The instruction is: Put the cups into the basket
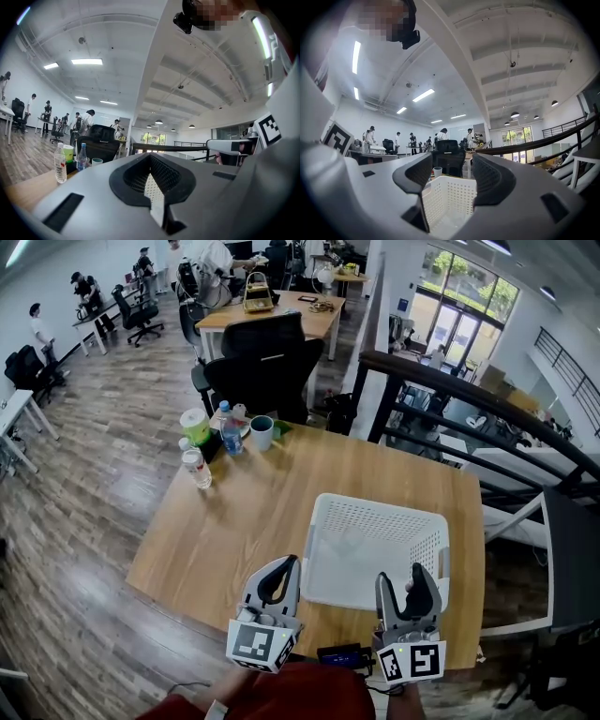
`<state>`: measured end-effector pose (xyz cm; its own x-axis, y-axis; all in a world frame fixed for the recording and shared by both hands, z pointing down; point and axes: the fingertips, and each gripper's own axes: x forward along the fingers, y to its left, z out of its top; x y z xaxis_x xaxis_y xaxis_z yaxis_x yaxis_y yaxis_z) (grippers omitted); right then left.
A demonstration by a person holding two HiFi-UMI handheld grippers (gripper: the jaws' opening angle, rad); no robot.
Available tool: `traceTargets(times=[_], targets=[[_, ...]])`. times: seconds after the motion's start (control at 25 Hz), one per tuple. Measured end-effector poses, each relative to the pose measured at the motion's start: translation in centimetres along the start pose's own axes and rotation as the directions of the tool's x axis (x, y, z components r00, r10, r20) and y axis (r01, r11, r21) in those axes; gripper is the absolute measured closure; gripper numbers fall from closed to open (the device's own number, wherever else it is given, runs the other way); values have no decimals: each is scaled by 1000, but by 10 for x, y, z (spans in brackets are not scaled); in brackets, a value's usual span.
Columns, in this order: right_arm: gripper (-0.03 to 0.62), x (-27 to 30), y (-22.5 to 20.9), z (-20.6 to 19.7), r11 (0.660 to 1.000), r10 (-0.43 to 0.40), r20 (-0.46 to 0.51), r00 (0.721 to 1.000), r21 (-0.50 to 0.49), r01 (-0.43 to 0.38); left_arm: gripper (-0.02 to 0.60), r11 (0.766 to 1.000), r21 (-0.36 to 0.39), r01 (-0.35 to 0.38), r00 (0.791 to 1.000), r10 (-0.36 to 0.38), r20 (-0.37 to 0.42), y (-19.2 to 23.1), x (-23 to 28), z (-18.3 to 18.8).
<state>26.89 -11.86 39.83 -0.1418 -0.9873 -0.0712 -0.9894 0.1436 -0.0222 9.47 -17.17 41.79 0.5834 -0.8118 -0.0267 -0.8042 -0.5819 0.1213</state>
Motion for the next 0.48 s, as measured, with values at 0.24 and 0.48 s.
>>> traceTargets(times=[0.24, 0.48], targets=[[390, -3, -3, 1, 1000, -28, 10, 1000, -8, 28, 575, 1000, 0, 1, 1000, -1, -16, -1, 0, 0], [439, -4, -7, -4, 998, -55, -22, 998, -17, 55, 575, 1000, 1, 20, 1000, -20, -12, -6, 3, -3]])
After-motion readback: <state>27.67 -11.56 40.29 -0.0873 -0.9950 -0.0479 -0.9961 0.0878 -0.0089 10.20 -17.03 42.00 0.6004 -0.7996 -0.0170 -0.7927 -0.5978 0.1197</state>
